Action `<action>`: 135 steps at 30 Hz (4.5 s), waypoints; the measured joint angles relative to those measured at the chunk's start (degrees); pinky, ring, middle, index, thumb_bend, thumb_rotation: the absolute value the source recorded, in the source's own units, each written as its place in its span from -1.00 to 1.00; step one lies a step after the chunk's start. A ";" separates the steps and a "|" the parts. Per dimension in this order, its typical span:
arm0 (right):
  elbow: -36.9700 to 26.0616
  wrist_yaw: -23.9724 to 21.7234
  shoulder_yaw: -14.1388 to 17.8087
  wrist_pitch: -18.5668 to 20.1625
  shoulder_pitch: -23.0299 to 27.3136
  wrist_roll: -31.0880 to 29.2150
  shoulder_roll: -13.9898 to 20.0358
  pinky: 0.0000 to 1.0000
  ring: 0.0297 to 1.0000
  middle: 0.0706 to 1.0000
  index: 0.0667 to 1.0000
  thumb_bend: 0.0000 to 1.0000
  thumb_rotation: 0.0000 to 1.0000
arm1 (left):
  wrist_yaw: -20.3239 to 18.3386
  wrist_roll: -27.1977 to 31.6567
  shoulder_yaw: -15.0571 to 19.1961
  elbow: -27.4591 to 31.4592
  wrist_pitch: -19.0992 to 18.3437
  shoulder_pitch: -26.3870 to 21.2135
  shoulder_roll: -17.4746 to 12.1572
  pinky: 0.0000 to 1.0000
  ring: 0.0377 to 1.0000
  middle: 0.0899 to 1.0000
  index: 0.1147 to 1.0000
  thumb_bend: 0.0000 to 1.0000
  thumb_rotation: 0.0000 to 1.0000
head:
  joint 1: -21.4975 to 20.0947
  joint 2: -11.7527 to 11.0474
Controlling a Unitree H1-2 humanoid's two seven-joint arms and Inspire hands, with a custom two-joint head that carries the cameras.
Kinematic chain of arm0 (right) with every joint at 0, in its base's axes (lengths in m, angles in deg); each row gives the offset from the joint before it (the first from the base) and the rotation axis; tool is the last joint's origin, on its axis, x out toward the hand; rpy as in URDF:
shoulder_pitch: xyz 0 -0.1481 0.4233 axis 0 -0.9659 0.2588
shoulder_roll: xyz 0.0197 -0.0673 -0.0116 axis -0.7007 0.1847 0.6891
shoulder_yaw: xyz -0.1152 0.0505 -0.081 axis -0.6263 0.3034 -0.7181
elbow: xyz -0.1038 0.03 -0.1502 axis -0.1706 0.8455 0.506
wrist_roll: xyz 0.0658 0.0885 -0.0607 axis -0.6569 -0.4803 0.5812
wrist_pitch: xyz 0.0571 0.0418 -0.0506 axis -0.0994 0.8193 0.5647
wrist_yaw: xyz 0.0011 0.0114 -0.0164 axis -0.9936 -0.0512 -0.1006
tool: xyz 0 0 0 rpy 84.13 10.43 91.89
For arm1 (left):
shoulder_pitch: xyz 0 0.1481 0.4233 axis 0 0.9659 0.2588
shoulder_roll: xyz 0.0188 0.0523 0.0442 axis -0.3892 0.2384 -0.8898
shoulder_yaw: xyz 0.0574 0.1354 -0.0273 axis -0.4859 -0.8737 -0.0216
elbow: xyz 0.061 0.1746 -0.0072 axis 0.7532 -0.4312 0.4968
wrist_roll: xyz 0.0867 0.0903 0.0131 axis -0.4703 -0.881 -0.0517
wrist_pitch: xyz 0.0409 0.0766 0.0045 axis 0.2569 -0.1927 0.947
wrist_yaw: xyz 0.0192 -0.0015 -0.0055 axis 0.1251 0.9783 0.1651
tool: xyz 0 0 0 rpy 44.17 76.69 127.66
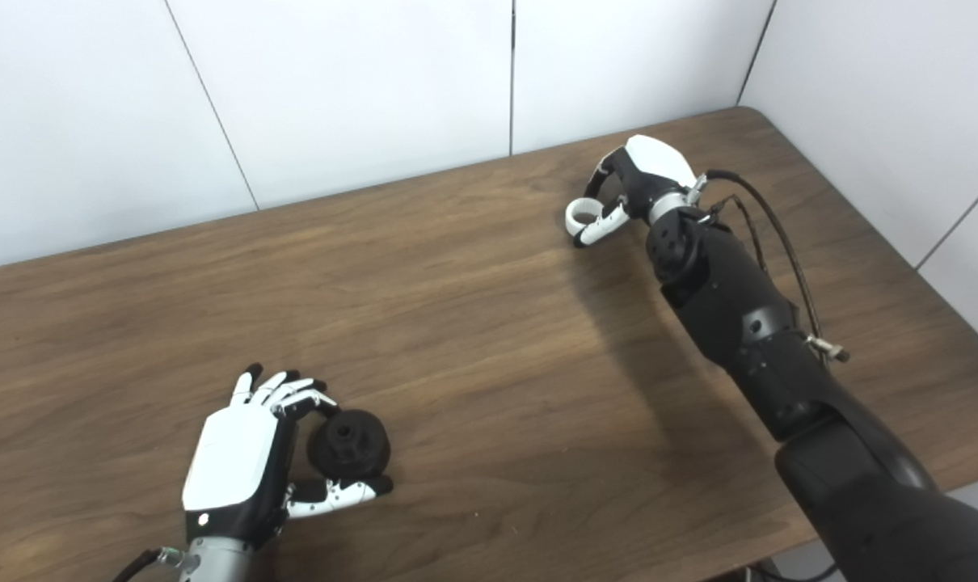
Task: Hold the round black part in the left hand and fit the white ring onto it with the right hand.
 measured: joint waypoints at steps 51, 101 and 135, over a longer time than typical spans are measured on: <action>-46.17 -31.34 -13.25 -4.20 -8.06 8.11 -6.74 0.98 0.85 0.61 -0.11 0.05 -0.72 | -0.28 -4.65 -3.12 -1.43 -4.88 -1.14 4.93 1.00 0.77 0.54 -0.17 0.04 -0.90 | 18.11 4.75; -43.32 -33.94 -13.33 -8.78 -10.01 11.13 -12.02 0.96 0.87 0.64 -0.11 0.05 -0.73 | -1.06 -5.28 -3.68 -1.07 -6.32 -1.36 5.12 1.00 0.77 0.53 -0.17 0.04 -0.89 | 18.29 6.24; -41.67 -33.98 -13.42 -9.13 -9.80 10.93 -12.44 0.94 0.87 0.64 -0.10 0.05 -0.73 | -1.22 -5.79 -3.98 -1.34 -6.69 -1.81 5.38 1.00 0.77 0.52 -0.17 0.05 -0.89 | 18.64 5.98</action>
